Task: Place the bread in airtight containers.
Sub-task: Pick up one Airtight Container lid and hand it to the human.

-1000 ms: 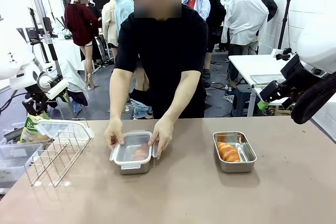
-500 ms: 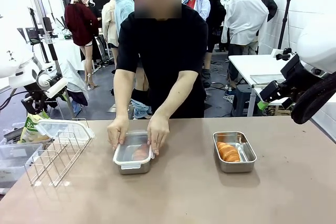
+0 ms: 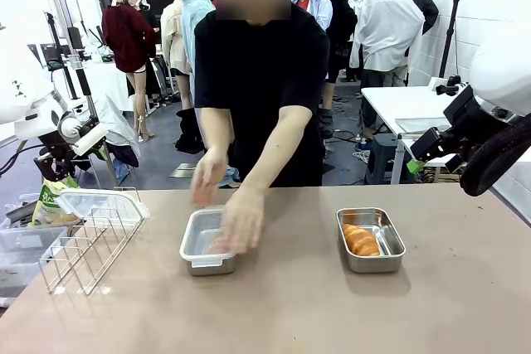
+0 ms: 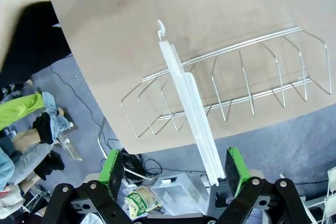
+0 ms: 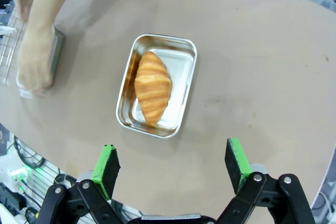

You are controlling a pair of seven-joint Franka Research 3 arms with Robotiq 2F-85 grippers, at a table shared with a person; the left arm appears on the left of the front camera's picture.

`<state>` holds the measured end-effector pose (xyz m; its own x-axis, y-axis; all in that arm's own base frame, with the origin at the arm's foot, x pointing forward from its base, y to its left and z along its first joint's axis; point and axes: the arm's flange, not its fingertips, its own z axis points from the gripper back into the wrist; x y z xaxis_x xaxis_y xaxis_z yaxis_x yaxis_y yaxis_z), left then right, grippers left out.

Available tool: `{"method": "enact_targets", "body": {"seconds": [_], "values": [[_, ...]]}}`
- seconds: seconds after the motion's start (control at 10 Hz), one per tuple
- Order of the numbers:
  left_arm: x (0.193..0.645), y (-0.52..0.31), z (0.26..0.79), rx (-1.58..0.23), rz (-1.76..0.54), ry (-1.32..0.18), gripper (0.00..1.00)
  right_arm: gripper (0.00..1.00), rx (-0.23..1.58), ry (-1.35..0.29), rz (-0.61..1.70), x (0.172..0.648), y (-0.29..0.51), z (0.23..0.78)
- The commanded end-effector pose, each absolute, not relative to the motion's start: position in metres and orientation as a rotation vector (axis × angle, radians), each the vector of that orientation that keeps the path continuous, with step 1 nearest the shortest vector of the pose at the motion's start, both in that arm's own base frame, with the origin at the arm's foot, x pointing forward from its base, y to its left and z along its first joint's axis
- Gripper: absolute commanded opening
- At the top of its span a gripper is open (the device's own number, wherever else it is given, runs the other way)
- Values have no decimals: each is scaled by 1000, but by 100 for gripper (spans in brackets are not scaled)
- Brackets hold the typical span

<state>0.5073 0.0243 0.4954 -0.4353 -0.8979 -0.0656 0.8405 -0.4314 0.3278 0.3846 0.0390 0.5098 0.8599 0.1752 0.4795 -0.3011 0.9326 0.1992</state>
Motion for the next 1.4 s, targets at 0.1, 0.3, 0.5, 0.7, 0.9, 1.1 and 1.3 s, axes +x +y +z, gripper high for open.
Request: {"method": "enact_targets", "body": {"seconds": [0.1,0.3,0.5,0.7,0.9,1.1,1.3], "values": [[507,27,495,281,-2006,-305,100,100,273,-472,254,386,40,510],[507,27,495,281,-2006,-305,100,100,273,-472,254,386,40,510],[507,27,495,281,-2006,-305,100,100,273,-472,254,386,40,510],[507,27,495,281,-2006,-305,100,100,273,-472,254,386,40,510],[507,27,495,281,-2006,-305,100,100,273,-472,254,386,40,510],[507,27,495,281,-2006,-305,100,100,273,-472,254,386,40,510],[507,27,495,281,-2006,-305,100,100,273,-472,254,386,40,510]]}}
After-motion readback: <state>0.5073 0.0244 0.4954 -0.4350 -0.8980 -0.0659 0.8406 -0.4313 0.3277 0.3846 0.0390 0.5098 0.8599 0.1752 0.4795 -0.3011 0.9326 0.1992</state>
